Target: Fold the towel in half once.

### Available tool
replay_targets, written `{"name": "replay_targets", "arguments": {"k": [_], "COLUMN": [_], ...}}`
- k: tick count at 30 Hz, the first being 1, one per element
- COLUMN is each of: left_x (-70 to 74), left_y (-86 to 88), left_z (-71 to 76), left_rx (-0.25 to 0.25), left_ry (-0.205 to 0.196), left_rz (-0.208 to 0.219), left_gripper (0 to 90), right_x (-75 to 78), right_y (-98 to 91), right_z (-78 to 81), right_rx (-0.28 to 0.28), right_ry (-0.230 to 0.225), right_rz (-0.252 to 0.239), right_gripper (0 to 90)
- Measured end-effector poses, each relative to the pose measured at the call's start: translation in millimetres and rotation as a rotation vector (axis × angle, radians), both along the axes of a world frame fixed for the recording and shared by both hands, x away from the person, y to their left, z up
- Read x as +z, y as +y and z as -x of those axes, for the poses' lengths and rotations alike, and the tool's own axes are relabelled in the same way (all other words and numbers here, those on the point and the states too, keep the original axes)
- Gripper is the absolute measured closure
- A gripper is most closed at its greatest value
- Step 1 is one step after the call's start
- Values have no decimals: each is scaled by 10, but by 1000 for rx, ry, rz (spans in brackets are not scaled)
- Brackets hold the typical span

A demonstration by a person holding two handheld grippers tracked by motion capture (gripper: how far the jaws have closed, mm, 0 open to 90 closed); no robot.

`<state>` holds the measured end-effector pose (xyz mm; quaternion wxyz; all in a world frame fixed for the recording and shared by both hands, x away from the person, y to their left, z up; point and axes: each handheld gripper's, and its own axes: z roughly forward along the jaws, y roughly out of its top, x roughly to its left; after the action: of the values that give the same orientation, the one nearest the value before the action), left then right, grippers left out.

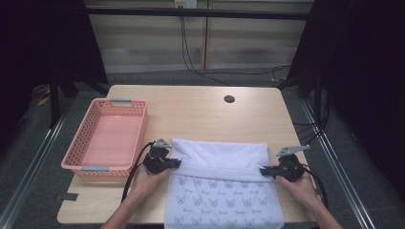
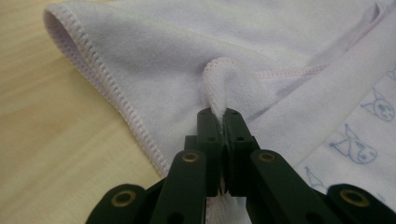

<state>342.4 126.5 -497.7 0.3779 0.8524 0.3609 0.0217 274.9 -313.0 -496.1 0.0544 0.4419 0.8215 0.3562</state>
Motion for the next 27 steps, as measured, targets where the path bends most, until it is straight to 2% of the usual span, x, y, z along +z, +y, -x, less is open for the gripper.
{"name": "replay_targets", "arguments": {"k": [1,2,3,4,7,10,14,17,21,27], "left_x": [7,7,7,3,0,7,14,6,-2,-18], "left_y": [-4,-21,-21,-32,-56,-86,-142,-144,-128,-147], "left_z": [-44,-97,-97,-177,-335,-514,-734,-875,-1022,-1232], "left_rx": [2,9,9,25,54,81,102,115,148,205], "left_ry": [6,-6,-6,-4,-11,-15,-25,-33,-30,-41], "left_rz": [-11,-18,-18,-17,-19,-40,-67,-67,-64,-56], "left_gripper": [875,875,875,875,875,875,875,875,875,875], "right_x": [-4,-8,-8,-15,-26,-44,-50,-52,-71,-59], "right_y": [-5,-14,-14,-22,-26,-48,-38,-7,4,93], "right_z": [-47,-102,-102,-217,-377,-528,-729,-871,-1051,-1321], "right_rx": [-4,-8,-8,-18,-32,-42,-67,-89,-131,-192], "right_ry": [-3,-1,-1,0,-7,-13,-22,-38,-47,-64], "right_rz": [0,-6,-6,-14,-15,-29,-21,-4,-11,34], "right_gripper": [861,862,862,862,862,862,862,862,863,863]}}
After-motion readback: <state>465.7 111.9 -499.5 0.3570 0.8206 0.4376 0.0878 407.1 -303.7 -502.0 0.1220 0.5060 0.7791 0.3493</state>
